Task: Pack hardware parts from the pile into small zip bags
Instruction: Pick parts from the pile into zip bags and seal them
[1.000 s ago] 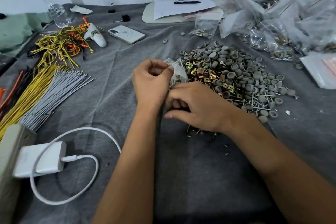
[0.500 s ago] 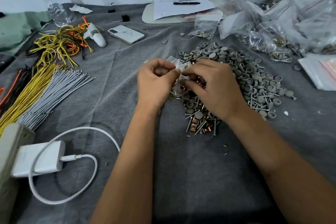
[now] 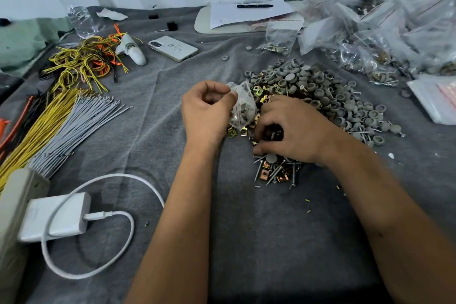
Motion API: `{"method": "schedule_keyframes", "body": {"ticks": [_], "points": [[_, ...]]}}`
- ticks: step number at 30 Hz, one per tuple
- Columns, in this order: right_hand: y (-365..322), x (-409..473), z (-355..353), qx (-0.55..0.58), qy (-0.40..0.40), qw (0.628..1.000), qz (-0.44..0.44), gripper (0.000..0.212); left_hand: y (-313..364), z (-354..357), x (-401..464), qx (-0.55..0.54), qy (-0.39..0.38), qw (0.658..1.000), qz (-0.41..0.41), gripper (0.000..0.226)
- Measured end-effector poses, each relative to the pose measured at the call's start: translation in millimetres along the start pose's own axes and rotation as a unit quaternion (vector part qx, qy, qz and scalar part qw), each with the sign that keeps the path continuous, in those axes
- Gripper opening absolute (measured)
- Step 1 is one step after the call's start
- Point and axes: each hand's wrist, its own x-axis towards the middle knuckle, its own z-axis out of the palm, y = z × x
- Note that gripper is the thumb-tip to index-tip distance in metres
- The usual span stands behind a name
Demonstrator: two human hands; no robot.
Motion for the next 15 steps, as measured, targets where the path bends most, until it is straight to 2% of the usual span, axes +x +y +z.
{"method": "schedule_keyframes", "body": {"ticks": [4, 7, 10, 12, 15], "points": [[3.8, -2.0, -0.5, 0.055, 0.058, 0.997, -0.003, 0.018, -0.9, -0.1, -0.3, 0.005, -0.001, 1.0, 0.005, 0.021], [1.9, -3.8, -4.5, 0.117, 0.17, 0.978, -0.003, 0.015, -1.5, -0.2, -0.1, 0.009, -0.012, 1.0, 0.01, 0.021], [-1.3, -3.7, -5.3, 0.121, 0.268, 0.956, -0.005, 0.016, -1.4, 1.0, -2.1, 0.012, -0.043, 0.999, 0.016, 0.014], [-3.3, -3.4, -3.6, 0.107, 0.283, 0.953, -0.012, 0.017, -0.9, 1.9, -3.5, 0.014, -0.061, 0.998, 0.02, 0.011], [-4.4, -2.1, 0.8, 0.082, 0.258, 0.963, -0.007, 0.022, -0.9, 2.1, -3.9, 0.015, -0.072, 0.997, 0.019, 0.011]]}}
